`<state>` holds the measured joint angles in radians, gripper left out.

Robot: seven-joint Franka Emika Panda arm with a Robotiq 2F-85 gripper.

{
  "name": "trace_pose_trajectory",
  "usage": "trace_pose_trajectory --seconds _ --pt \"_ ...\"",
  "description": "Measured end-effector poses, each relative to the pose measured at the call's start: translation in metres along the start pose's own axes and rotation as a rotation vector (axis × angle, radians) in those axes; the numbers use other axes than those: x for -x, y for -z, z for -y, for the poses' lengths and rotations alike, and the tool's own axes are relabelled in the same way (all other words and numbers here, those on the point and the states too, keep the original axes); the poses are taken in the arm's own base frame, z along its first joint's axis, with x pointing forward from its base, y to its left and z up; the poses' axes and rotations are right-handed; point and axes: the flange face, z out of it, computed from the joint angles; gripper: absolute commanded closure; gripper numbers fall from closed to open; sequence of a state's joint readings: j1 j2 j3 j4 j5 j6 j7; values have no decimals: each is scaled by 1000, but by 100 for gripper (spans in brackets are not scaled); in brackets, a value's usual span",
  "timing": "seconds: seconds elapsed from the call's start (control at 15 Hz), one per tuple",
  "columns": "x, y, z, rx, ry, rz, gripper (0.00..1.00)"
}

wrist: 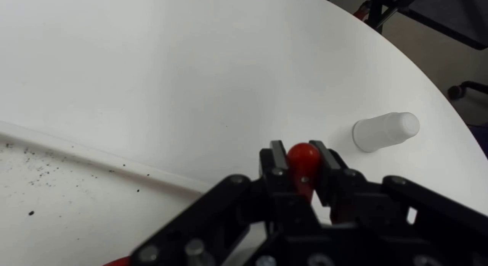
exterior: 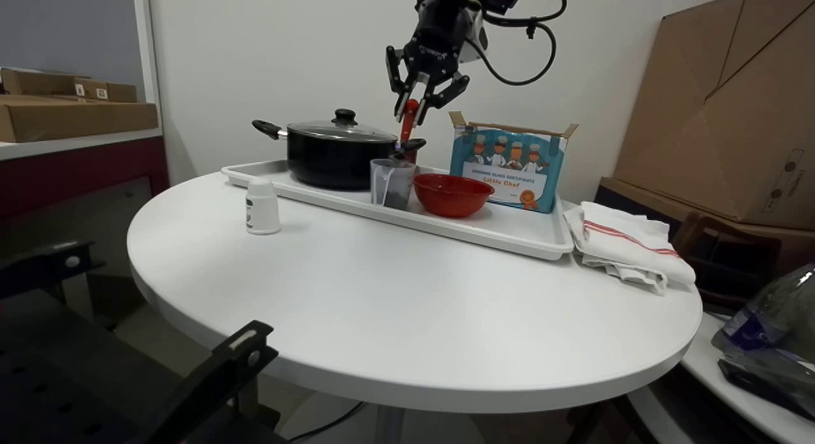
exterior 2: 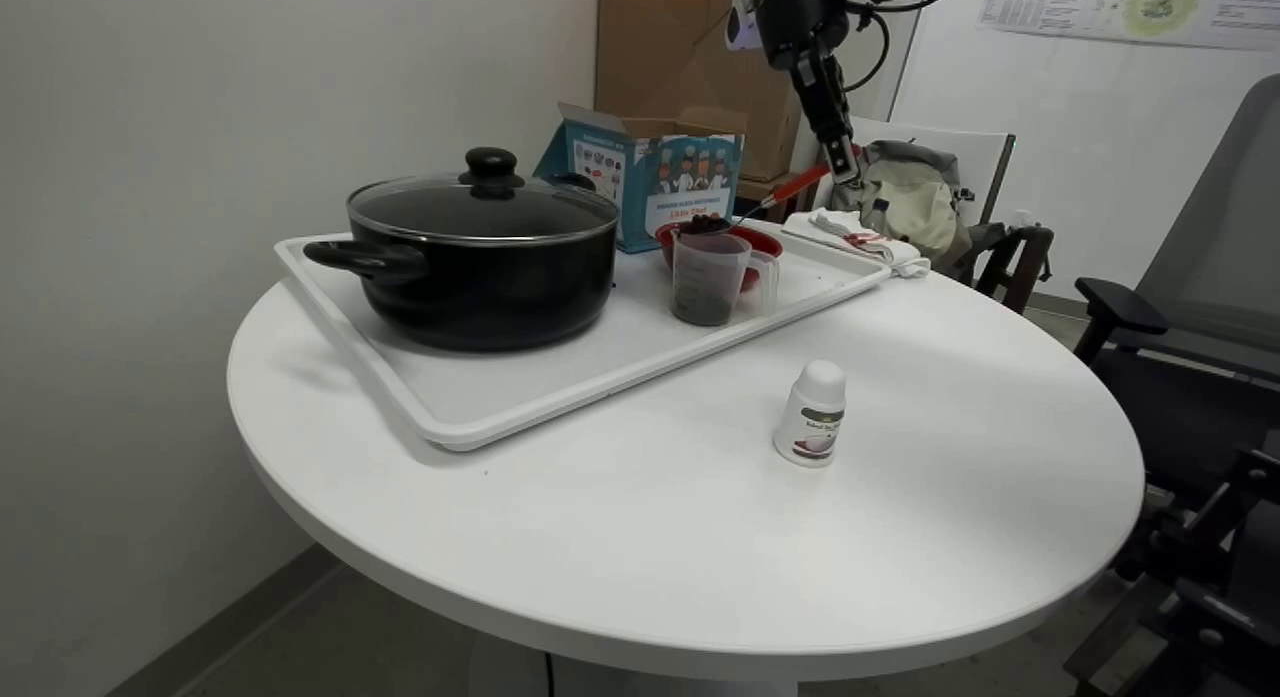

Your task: Use the spoon to scoop some of the contents of the red bowl and put them in the colourless container

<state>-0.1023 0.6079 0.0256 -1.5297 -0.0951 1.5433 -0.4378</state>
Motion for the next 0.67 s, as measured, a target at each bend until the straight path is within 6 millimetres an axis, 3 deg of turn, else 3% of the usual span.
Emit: trace_pose_trajectory --seconds 0.67 --pt "-3 1 -3 -15 -5 42 89"
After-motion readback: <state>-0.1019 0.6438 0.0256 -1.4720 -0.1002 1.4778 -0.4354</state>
